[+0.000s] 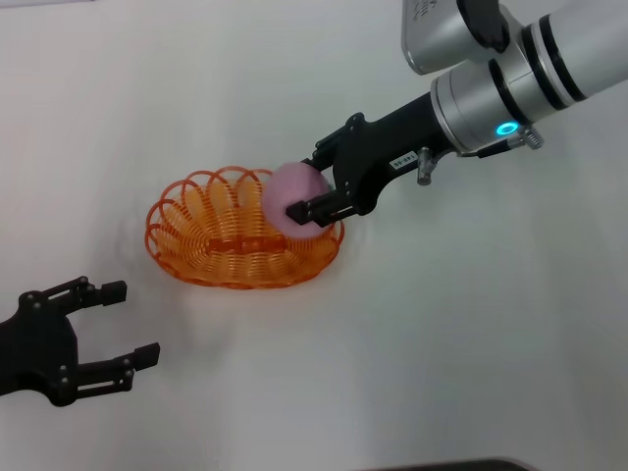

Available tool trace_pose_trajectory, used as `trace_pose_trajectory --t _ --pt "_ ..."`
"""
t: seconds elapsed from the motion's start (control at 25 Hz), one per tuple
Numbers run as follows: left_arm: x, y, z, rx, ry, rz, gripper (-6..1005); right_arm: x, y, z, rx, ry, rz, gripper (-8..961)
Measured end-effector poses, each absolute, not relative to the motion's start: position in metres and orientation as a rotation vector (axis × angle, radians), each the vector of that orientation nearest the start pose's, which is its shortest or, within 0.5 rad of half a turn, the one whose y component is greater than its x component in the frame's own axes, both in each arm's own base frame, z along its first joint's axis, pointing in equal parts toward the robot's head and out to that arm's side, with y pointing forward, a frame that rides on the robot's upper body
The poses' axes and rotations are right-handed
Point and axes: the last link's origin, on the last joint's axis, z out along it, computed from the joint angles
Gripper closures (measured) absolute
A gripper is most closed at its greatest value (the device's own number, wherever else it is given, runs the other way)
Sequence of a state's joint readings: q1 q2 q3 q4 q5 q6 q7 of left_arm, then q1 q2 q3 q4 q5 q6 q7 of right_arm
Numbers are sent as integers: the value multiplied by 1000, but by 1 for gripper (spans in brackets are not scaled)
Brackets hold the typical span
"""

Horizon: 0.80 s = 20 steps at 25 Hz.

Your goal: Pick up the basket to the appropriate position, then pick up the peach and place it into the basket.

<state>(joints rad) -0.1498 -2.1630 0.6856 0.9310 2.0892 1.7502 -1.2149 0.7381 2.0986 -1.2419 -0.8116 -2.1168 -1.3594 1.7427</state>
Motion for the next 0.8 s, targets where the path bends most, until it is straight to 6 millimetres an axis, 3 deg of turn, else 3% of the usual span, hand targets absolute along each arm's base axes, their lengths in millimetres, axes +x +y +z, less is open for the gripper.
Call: trace_pose_trajectory --t 0.36,0.8 --pt "-326 213 8 -2738 -608 -555 139 173 367 -61 -3038 405 131 156" --pt "-325 213 8 -2734 -606 -567 139 199 345 -40 -3054 401 292 162"
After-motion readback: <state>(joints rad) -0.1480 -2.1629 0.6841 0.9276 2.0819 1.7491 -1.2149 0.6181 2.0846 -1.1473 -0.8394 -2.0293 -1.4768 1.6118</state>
